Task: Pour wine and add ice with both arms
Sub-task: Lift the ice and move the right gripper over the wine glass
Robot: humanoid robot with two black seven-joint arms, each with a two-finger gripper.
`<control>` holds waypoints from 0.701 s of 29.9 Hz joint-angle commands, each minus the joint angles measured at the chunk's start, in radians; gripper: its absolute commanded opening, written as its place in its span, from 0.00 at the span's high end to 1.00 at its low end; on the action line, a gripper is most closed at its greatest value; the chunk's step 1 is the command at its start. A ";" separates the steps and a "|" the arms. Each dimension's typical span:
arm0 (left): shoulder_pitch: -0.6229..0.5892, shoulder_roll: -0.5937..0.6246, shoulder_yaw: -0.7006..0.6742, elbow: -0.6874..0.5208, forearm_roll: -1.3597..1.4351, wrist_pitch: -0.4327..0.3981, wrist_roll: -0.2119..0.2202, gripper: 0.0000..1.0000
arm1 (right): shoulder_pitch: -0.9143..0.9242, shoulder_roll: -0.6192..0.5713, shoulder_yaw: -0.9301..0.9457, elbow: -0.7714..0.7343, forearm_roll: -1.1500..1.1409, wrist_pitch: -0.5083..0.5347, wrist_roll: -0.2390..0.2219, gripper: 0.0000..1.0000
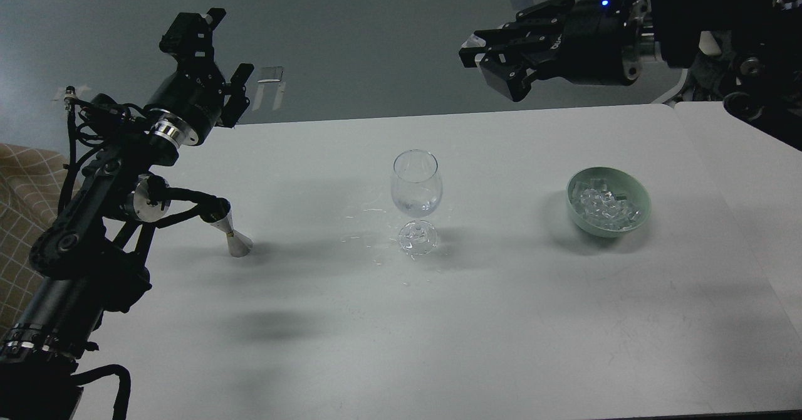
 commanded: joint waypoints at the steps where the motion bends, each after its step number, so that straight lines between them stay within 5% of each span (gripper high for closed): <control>1: 0.001 0.000 0.001 0.000 0.002 -0.001 0.003 0.02 | 0.004 0.010 -0.057 0.022 0.000 0.026 0.001 1.00; 21: 0.002 0.008 0.000 0.000 -0.001 -0.001 0.003 0.02 | 0.018 0.161 -0.183 -0.056 0.068 0.053 0.001 1.00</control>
